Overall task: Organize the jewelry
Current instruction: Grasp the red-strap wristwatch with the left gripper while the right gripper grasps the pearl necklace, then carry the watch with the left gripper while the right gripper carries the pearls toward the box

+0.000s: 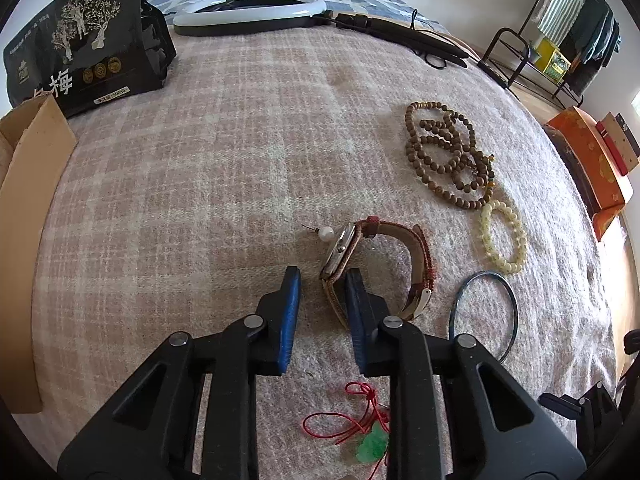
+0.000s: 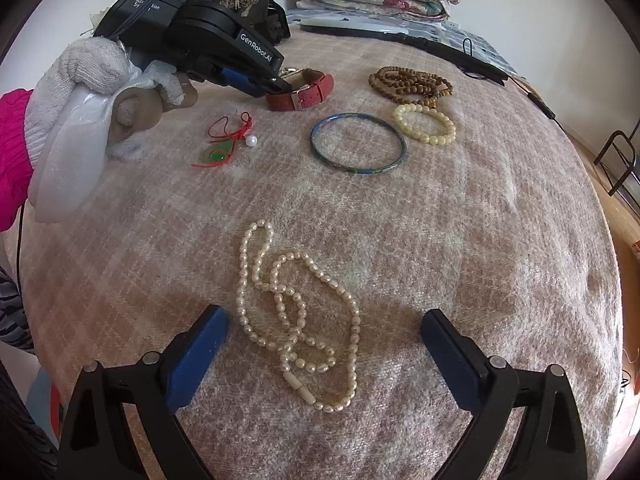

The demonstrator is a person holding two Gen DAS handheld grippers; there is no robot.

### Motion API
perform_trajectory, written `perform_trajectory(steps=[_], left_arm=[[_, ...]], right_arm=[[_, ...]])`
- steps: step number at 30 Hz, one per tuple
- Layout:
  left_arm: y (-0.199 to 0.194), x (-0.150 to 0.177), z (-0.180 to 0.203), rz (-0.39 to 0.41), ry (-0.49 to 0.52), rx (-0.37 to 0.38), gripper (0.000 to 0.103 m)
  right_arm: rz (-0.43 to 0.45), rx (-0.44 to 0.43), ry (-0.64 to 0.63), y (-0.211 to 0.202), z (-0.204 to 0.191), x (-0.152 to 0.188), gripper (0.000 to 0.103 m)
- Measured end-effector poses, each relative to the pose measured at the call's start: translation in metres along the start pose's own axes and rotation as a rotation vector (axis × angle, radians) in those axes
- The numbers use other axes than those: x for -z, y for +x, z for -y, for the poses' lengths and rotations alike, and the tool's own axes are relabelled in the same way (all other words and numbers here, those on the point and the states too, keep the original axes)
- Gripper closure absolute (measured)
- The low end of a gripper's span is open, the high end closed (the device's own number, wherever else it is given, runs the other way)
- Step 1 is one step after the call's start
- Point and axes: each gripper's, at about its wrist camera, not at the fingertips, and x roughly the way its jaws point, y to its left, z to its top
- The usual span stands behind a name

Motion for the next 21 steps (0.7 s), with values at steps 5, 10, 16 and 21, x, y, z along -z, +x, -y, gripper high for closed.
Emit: perform_trajectory(steps=[5, 10, 16, 21], left_arm=[[0.0, 0.001, 0.004, 0.002, 0.008, 0.004, 0.091], [-0.001, 0.002, 0.005, 0.007, 0.011, 0.001, 0.093], [-0.005, 0.005, 0.006, 0.02, 0.023, -0.014, 0.093], [-0.012, 0.004, 0.004, 0.038, 0.013, -0.022, 0.094]], right_arm=[[0.012, -0.025, -0.006, -0.002, 0.0, -0.004, 0.033], [0.027, -0.042, -0.014, -0.003, 0.002, -0.006, 0.067], [0.028, -0.056, 0.023, -0.005, 0.008, -0.008, 0.097], [0.034, -0.071, 0.04, -0.009, 0.011, -0.011, 0.097]])
